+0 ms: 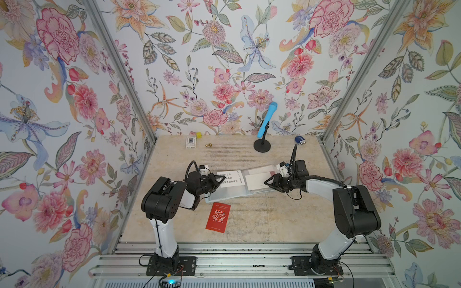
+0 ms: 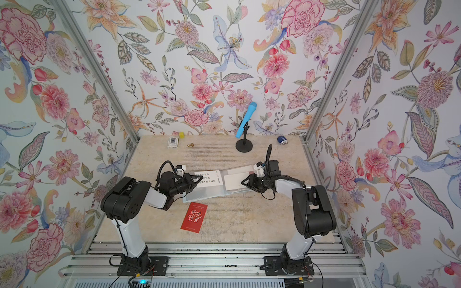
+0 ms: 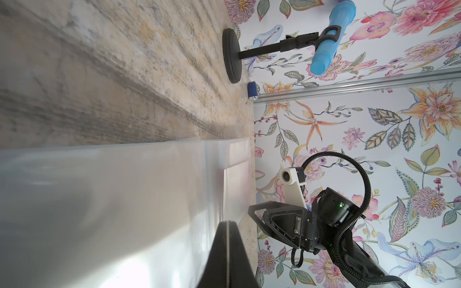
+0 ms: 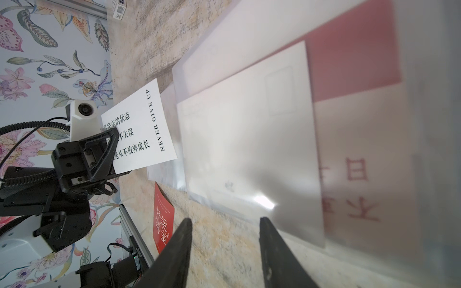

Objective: Place the photos into the photo albums
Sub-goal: Insert the photo into the photo album.

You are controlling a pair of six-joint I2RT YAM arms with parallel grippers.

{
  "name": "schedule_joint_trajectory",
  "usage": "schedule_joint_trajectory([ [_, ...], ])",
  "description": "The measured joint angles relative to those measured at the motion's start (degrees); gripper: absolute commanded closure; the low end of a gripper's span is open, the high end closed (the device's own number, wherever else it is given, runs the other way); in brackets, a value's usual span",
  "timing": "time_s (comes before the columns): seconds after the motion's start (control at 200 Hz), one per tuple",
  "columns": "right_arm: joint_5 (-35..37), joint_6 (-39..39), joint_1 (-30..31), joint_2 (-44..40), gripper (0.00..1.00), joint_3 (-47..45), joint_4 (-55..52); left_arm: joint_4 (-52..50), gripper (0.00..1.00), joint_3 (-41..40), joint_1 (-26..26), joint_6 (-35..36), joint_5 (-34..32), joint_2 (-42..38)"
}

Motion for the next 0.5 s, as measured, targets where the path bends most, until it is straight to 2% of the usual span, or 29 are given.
schedule_joint_trajectory([
  [0.5,0.0,0.0,0.0,0.0,0.53,0.0,0.0,4.1,1.00,0.1,-0.7,-2.6,0.0,3.8],
])
